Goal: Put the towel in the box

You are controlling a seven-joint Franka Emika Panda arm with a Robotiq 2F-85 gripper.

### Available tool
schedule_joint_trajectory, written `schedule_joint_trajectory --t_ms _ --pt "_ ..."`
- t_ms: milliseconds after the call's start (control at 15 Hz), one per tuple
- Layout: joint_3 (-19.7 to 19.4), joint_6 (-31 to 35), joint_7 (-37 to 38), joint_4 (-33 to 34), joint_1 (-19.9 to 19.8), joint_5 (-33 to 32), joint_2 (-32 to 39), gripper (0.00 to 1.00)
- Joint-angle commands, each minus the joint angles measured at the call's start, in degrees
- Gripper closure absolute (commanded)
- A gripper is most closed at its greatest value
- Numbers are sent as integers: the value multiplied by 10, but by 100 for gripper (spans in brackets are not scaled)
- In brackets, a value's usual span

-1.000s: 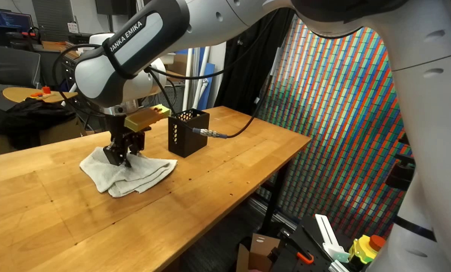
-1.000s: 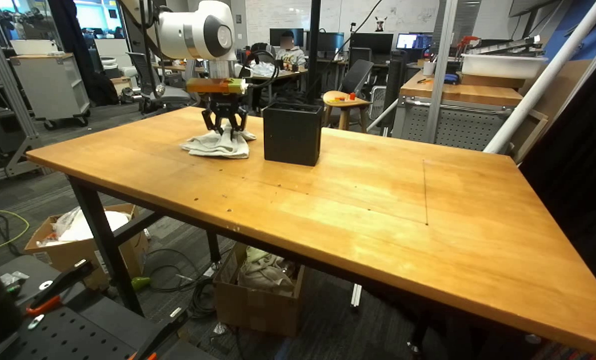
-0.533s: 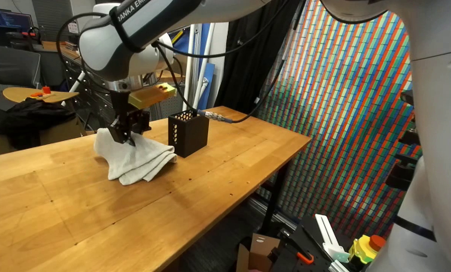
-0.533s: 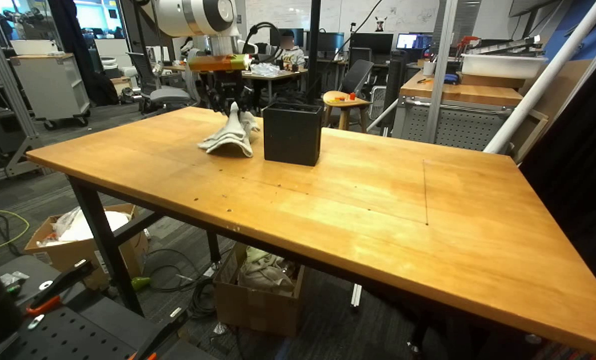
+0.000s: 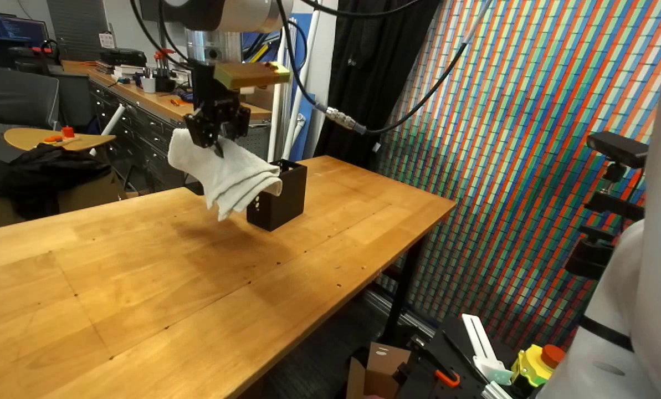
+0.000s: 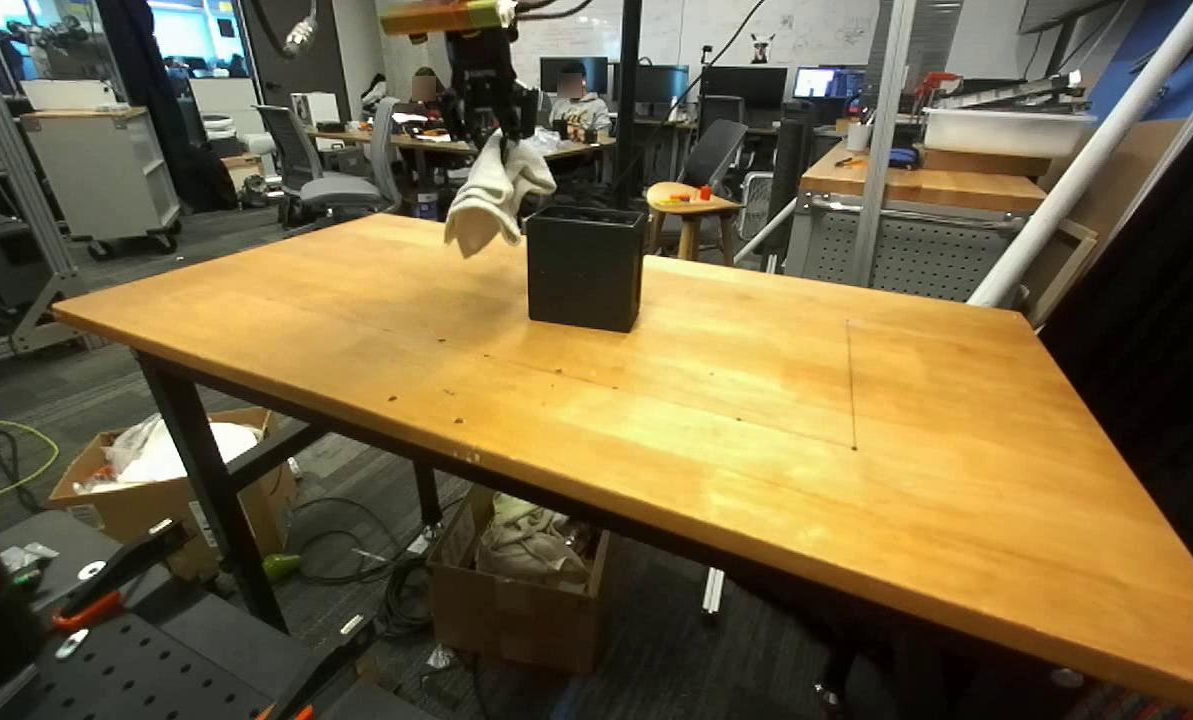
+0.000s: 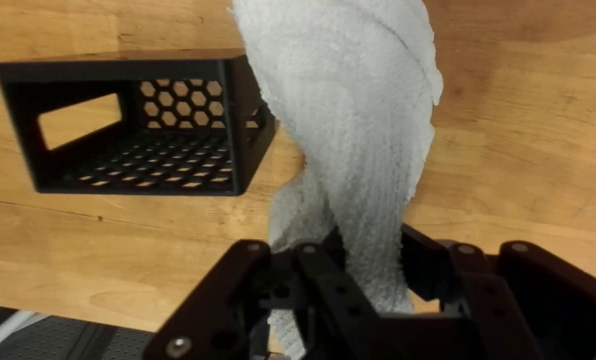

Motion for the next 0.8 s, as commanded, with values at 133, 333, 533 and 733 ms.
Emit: schedule_joint_trajectory --t_ms 133,333,533,733 --pt "-12 -36 -19 -23 -27 8 -95 96" --pt "-22 -53 -66 -19 -45 1 -119 96" --pt "-37 -59 -114 -12 -64 6 -129 96" --pt "-47 -55 -149 -4 -78 12 -124 96"
